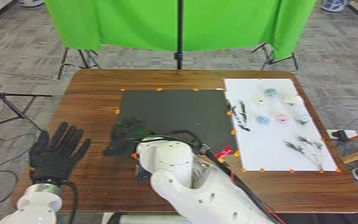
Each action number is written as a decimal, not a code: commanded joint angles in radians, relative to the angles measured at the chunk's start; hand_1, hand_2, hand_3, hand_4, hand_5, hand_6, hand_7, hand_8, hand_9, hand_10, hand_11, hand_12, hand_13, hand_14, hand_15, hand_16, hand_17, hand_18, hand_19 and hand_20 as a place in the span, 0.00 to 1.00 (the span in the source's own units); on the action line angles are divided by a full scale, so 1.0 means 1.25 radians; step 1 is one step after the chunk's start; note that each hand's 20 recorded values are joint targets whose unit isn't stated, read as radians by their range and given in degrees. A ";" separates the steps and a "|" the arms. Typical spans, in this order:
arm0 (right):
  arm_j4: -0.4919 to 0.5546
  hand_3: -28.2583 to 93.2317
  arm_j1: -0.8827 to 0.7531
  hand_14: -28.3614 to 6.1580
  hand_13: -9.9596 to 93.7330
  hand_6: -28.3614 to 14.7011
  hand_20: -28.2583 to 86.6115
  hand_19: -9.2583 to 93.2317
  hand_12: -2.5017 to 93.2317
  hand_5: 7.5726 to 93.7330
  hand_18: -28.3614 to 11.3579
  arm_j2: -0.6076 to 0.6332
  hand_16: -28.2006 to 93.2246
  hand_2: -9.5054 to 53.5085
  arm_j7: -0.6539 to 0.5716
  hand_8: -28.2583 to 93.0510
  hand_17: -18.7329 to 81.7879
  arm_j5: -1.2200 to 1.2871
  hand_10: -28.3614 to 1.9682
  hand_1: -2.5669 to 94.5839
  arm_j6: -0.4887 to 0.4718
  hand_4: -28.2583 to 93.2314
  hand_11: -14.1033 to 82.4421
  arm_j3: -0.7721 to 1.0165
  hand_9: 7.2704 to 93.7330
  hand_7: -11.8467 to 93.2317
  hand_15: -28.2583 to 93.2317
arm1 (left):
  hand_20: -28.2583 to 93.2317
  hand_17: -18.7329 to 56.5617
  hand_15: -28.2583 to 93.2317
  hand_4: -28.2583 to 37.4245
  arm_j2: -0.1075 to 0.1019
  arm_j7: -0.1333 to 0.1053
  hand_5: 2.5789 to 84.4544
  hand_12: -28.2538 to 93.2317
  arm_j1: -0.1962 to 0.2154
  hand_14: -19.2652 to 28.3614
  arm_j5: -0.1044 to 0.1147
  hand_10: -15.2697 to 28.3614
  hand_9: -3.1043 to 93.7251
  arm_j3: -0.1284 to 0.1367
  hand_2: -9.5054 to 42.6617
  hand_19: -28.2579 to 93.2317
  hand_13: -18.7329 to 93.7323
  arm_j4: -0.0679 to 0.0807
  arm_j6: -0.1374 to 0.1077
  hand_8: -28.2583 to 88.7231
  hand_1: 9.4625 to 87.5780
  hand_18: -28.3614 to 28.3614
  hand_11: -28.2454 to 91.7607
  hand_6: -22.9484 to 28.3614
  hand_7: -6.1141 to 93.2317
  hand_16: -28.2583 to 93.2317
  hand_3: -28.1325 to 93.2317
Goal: Arrange flowers
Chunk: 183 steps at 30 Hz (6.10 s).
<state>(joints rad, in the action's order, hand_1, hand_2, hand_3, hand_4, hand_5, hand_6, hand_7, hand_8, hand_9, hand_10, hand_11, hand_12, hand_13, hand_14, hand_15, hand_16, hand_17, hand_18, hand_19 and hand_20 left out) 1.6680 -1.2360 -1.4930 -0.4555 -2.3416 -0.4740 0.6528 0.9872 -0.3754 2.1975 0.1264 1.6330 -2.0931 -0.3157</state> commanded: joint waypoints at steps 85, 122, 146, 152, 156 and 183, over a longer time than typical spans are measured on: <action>0.244 0.80 -0.023 0.02 0.37 0.49 0.44 0.79 0.17 0.39 0.00 0.189 0.29 0.21 -0.223 0.16 0.40 0.239 0.00 0.24 0.107 0.07 0.23 0.169 0.32 0.18 0.64 | 0.35 0.19 0.58 0.00 0.060 0.003 0.51 0.32 0.058 0.70 0.030 0.68 0.44 0.026 0.52 0.54 0.44 -0.007 0.043 0.16 0.22 0.74 0.46 0.57 0.22 0.17 0.84; 0.329 0.85 -0.511 0.13 0.36 0.45 0.39 0.75 0.20 0.46 0.04 0.500 0.32 0.00 -0.385 0.16 0.32 0.209 0.08 0.36 0.162 0.00 0.26 0.754 0.38 0.21 0.58 | 0.36 0.19 0.59 0.00 0.050 -0.029 0.53 0.32 0.035 0.70 0.030 0.69 0.46 0.044 0.53 0.54 0.45 -0.051 0.016 0.16 0.22 0.75 0.46 0.58 0.23 0.17 0.84; 0.258 0.73 -0.569 0.43 0.65 0.63 0.56 0.91 0.58 0.76 0.09 0.488 0.59 0.00 -0.400 0.33 0.50 0.005 0.50 0.69 0.328 0.00 0.42 0.674 0.80 0.46 0.74 | 0.36 0.19 0.61 0.00 0.070 -0.032 0.54 0.32 0.068 0.71 0.064 0.69 0.47 0.054 0.55 0.56 0.46 -0.061 -0.016 0.15 0.23 0.75 0.48 0.58 0.26 0.16 0.84; 0.275 0.75 -0.564 0.47 0.68 0.63 0.57 0.92 0.60 0.79 0.11 0.496 0.61 0.00 -0.411 0.35 0.53 -0.009 0.54 0.70 0.383 0.00 0.42 0.669 0.83 0.46 0.73 | 0.36 0.19 0.62 0.00 0.072 -0.032 0.54 0.32 0.071 0.71 0.062 0.69 0.47 0.055 0.55 0.56 0.46 -0.062 -0.015 0.15 0.22 0.75 0.48 0.58 0.26 0.16 0.84; 0.306 0.76 -0.552 0.46 0.68 0.63 0.57 0.92 0.60 0.79 0.11 0.505 0.61 0.00 -0.416 0.35 0.53 -0.017 0.54 0.70 0.424 0.00 0.42 0.662 0.83 0.45 0.73 | 0.36 0.19 0.62 0.00 0.072 -0.030 0.54 0.32 0.070 0.71 0.062 0.70 0.47 0.053 0.55 0.56 0.46 -0.061 -0.014 0.15 0.22 0.75 0.48 0.58 0.26 0.16 0.84; 0.283 0.80 -0.213 0.42 0.68 0.64 0.56 0.94 0.58 0.75 0.08 0.304 0.60 0.00 -0.314 0.38 0.54 0.098 0.53 0.65 0.572 0.03 0.46 0.194 0.82 0.50 0.75 | 0.36 0.19 0.61 0.00 0.048 0.056 0.54 0.33 -0.012 0.71 0.017 0.69 0.48 -0.014 0.54 0.56 0.46 -0.017 -0.012 0.15 0.23 0.75 0.48 0.56 0.25 0.16 0.84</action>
<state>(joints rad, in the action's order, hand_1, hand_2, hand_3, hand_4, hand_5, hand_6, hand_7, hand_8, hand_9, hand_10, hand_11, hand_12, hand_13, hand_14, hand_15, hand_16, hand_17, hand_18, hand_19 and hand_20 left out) 2.0861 -1.5806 -0.9723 -0.8670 -2.1810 0.2096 1.0514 1.0572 -0.3520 2.2184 0.1686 1.6555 -2.1382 -0.3245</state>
